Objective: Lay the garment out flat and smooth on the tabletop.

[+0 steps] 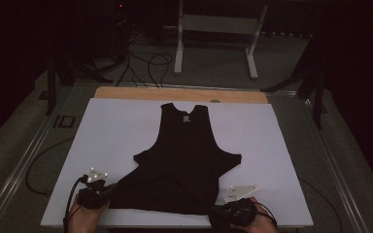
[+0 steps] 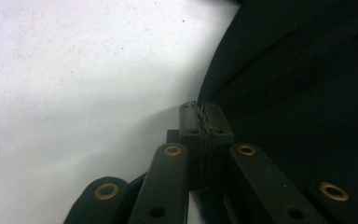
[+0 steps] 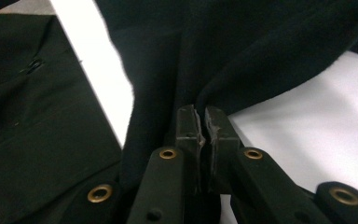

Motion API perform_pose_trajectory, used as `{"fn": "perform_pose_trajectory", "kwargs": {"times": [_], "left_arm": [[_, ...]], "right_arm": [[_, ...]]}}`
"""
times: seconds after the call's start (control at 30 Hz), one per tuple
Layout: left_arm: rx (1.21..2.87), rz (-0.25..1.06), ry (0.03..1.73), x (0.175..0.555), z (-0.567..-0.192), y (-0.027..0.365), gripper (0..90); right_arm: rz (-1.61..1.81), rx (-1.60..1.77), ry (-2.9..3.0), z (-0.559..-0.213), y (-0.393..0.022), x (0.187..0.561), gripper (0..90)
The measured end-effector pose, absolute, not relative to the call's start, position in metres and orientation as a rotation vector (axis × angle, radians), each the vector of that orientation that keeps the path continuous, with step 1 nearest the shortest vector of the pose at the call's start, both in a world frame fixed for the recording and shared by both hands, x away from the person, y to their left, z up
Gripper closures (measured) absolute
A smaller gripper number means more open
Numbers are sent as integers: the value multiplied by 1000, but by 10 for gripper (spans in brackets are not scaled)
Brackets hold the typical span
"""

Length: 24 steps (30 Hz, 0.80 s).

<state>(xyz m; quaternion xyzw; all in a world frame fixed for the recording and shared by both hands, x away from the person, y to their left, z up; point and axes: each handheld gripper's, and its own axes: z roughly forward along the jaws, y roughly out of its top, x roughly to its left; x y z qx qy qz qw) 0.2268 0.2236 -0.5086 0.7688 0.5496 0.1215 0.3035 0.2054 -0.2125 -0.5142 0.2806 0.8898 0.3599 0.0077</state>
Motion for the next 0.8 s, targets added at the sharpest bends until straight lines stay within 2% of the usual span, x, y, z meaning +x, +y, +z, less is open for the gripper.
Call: {"fn": "perform_pose_trajectory", "kwargs": {"times": [0.4,0.63,0.8], "left_arm": [[2060,280,1389,221,-510,213,881],[2086,253,1296,210,-510,198,877],[2095,188,1253,201,-512,191,872]], "right_arm": [[1032,907,2748,-510,-233,199,868],[956,1004,2659,-508,-262,201,868],[929,1073,2609,-506,-280,201,868]]}}
